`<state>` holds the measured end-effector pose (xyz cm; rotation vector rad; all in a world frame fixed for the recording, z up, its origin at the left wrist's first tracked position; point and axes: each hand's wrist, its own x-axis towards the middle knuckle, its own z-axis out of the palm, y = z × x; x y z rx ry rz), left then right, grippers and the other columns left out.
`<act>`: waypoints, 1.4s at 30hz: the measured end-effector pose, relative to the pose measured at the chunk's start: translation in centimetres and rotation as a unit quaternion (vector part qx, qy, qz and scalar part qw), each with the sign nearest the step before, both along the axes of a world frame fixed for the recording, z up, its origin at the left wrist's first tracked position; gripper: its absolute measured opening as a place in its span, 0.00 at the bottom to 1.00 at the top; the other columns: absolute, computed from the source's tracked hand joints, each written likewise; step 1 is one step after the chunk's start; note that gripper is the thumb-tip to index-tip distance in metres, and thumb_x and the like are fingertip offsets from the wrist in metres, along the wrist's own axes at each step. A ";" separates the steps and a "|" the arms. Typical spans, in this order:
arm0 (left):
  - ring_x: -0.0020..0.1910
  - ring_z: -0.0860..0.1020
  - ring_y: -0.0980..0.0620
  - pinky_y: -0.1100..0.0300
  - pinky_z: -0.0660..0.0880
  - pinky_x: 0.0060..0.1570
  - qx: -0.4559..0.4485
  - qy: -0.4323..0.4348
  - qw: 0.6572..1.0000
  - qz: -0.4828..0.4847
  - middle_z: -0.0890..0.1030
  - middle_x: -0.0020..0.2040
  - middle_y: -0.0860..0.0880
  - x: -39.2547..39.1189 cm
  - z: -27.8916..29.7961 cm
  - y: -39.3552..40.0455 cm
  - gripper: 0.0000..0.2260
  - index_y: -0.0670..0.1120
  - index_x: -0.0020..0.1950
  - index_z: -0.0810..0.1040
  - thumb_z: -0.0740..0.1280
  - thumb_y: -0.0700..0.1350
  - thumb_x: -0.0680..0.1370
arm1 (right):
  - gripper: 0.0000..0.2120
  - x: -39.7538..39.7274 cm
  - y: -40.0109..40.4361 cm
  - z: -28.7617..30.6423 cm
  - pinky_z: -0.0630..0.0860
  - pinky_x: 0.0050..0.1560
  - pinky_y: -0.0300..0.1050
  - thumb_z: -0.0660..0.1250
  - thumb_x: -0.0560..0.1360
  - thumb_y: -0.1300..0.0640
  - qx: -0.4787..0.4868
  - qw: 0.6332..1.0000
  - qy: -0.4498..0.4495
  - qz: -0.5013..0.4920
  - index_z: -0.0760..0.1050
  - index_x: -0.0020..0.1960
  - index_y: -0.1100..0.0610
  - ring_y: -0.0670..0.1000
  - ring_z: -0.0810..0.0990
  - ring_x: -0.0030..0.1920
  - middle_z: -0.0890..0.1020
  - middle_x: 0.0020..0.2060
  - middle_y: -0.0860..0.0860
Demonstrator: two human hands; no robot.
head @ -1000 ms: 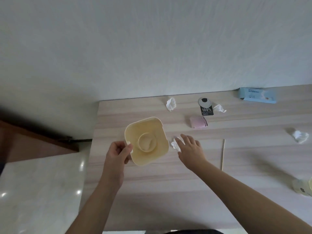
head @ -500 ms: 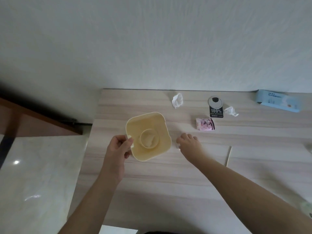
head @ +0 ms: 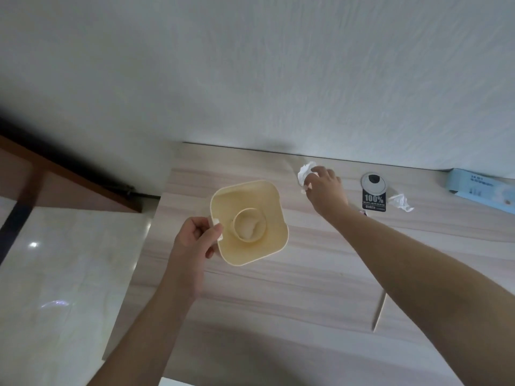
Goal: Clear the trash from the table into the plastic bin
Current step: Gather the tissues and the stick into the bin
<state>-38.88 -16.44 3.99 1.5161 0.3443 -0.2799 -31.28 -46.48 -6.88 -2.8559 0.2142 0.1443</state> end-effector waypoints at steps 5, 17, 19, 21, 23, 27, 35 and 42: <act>0.36 0.71 0.51 0.59 0.67 0.34 0.006 -0.017 1.000 0.006 0.76 0.37 0.50 0.1 1.1 -0.2 0.05 0.43 0.48 0.75 0.69 0.40 0.75 | 0.09 1.7 -0.4 -2.6 0.59 0.70 0.57 0.67 0.75 0.57 0.012 0.998 0.060 0.031 0.79 0.55 0.56 0.59 0.56 0.75 0.60 0.76 0.55; 0.35 0.70 0.52 0.58 0.65 0.34 -0.015 0.016 0.999 0.036 0.76 0.38 0.48 -1.8 0.5 0.1 0.11 0.45 0.46 0.74 0.71 0.47 0.68 | 0.12 -4.6 -0.9 -0.9 0.67 0.42 0.41 0.69 0.74 0.57 0.205 0.973 0.006 -0.106 0.75 0.57 0.52 0.51 0.78 0.42 0.80 0.44 0.49; 0.34 0.70 0.53 0.59 0.65 0.33 -0.022 0.017 0.999 0.033 0.76 0.37 0.49 -2.3 0.6 -0.1 0.11 0.45 0.46 0.74 0.71 0.47 0.68 | 0.09 -7.3 -0.5 0.2 0.67 0.43 0.39 0.70 0.74 0.55 0.243 0.955 -0.052 -0.159 0.80 0.54 0.53 0.48 0.77 0.41 0.82 0.45 0.50; 0.35 0.70 0.53 0.58 0.66 0.34 -0.026 0.021 0.999 0.024 0.75 0.37 0.48 -2.8 0.9 -0.4 0.12 0.45 0.47 0.73 0.71 0.46 0.68 | 0.07 -10.1 0.1 1.3 0.69 0.44 0.40 0.72 0.74 0.55 0.257 0.946 -0.091 -0.175 0.82 0.50 0.55 0.49 0.78 0.42 0.81 0.47 0.52; 0.36 0.70 0.51 0.57 0.66 0.35 -0.027 0.021 0.999 0.013 0.74 0.38 0.47 -3.2 1.1 -0.6 0.11 0.44 0.48 0.73 0.71 0.45 0.70 | 0.07 -12.5 0.8 2.7 0.72 0.46 0.39 0.72 0.73 0.56 0.292 0.930 -0.120 -0.190 0.82 0.50 0.58 0.50 0.77 0.44 0.79 0.51 0.52; 0.36 0.70 0.51 0.56 0.65 0.36 -0.029 0.017 0.999 0.004 0.74 0.39 0.46 -4.0 1.4 -1.1 0.06 0.44 0.48 0.73 0.69 0.39 0.76 | 0.03 -15.9 2.2 6.7 0.68 0.35 0.23 0.69 0.75 0.54 0.325 0.904 -0.152 -0.232 0.78 0.49 0.49 0.44 0.78 0.37 0.81 0.39 0.47; 0.35 0.71 0.52 0.58 0.66 0.35 -0.030 0.011 0.998 -0.047 0.74 0.40 0.46 -5.9 1.2 -1.4 0.05 0.44 0.47 0.74 0.69 0.39 0.76 | 0.14 -20.4 7.6 14.2 0.71 0.40 0.26 0.71 0.71 0.66 0.338 0.910 -0.225 -0.080 0.79 0.43 0.46 0.40 0.79 0.39 0.82 0.38 0.43; 0.35 0.70 0.51 0.63 0.67 0.30 -0.052 -0.008 0.993 -0.102 0.73 0.40 0.45 -6.6 2.0 1.0 0.05 0.44 0.46 0.73 0.70 0.40 0.75 | 0.20 -21.8 14.3 15.7 0.73 0.49 0.36 0.62 0.71 0.69 0.287 0.952 -0.106 0.000 0.81 0.56 0.52 0.47 0.80 0.49 0.83 0.54 0.46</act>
